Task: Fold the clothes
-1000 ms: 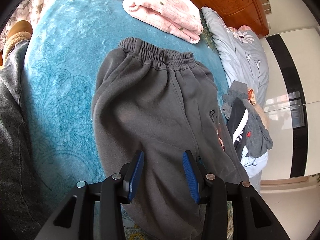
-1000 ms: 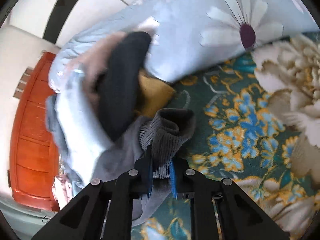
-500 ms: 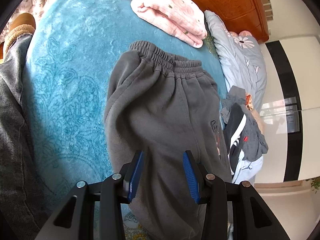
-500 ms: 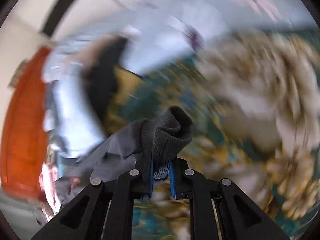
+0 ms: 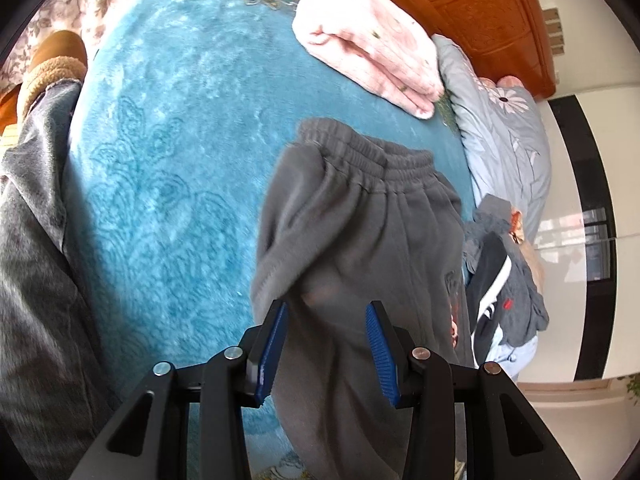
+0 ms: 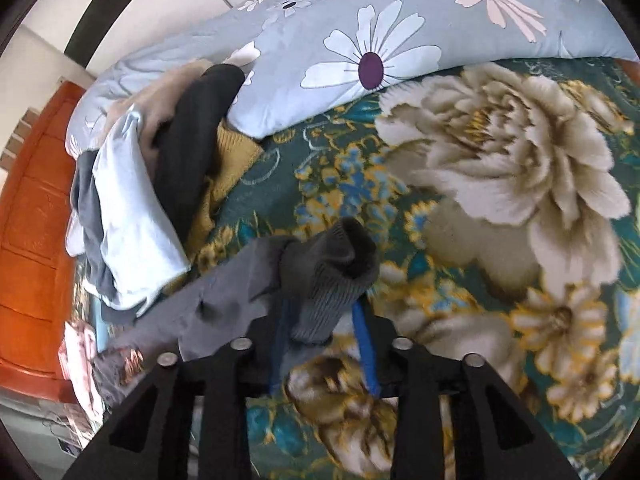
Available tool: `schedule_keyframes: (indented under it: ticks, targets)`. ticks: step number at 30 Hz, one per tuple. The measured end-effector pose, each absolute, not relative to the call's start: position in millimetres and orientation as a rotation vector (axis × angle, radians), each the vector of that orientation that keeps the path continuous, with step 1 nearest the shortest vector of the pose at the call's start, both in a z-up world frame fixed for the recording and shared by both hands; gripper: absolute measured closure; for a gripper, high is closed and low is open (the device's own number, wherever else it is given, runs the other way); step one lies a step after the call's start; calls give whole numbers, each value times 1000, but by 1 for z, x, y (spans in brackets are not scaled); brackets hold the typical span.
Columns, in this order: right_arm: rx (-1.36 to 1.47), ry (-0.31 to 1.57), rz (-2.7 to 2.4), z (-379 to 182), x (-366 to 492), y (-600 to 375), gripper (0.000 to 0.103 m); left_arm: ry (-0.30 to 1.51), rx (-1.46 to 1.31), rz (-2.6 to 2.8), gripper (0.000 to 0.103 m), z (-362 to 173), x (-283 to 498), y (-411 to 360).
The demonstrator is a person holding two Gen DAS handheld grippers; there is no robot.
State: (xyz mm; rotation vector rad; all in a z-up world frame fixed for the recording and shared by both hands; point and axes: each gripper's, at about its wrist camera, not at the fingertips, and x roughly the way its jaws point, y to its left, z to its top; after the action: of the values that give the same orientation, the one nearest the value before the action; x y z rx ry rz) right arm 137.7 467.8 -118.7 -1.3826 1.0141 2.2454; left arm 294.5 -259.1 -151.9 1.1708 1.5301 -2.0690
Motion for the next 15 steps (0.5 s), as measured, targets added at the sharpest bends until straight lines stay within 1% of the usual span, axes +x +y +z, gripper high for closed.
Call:
schedule_keyframes:
  ticks: [1,3,5,8,11,14,15]
  targets:
    - [-1392,1002,2251,-115,140,466,66,1537,1169,-2063,58,-154,294,-263]
    - [-1445,973,2258,-112,156,455,62,1551,1165,-2050,58,-158,292,-271]
    - [-1497,952,2257,-110,168,443,62,1565,1158,-2037,58,-161,291,-279]
    - [-1583,854,2343,-100,171,408,62,1595,1118,-2024,49,-164,292,-287]
    - [-1748,700,2511,-94,150,345,62,1623,1107,-2015,48,-171,293,-290]
    - [-1953,550,2644,-103,126,268,62,1641,1126,-2010,48,-179,294,-287]
    - [-2023,475,2685,-107,119,240,62,1649,1121,-2016,48,-181,297,-285]
